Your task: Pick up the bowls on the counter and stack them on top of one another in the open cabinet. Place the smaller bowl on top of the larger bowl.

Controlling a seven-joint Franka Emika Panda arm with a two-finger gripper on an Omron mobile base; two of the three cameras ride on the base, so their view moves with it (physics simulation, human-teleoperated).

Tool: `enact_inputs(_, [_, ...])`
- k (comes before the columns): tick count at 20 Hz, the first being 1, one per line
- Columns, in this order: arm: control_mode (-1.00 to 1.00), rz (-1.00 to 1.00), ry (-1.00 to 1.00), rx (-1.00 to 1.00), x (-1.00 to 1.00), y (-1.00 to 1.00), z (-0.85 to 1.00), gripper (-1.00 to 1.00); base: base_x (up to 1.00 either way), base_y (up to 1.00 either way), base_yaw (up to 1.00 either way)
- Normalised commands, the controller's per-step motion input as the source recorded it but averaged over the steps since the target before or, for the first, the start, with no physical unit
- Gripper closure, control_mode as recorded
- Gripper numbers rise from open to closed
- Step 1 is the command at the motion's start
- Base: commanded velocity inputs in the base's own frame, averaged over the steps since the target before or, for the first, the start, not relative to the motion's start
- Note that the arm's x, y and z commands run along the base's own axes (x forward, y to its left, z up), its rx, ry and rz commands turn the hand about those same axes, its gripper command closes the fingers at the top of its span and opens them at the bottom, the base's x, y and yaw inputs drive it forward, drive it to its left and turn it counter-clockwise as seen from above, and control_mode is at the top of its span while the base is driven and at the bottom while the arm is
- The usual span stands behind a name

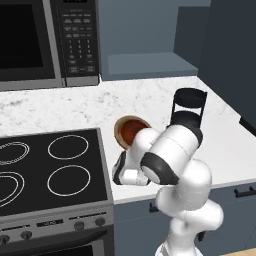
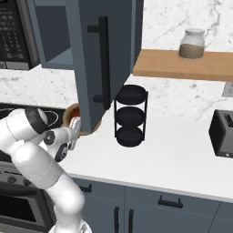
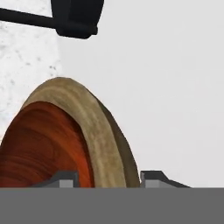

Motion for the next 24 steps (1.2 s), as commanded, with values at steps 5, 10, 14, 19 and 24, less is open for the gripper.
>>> enact_inputs(5, [-1.0,-0.01,-0.01,0.0,-0.9,0.28,1.0,1.0,0.0,0.0,0.0])
enact_inputs(10, [-1.0,0.0,-0.02,0.0,-0.72,0.22,1.0,1.0,0.0,0.0,0.0])
enact_inputs(14, [-1.0,-0.01,0.01,-0.02,-0.69,0.19,1.0,1.0,0.0,0.0,0.0])
enact_inputs(19, [-1.0,-0.1,0.22,-0.12,-0.72,0.15,1.0,1.0,0.0,0.0,0.0])
enact_inputs(24, [-1.0,-0.16,0.39,-0.13,-0.64,0.0,1.0,1.0,0.0,0.0,0.0])
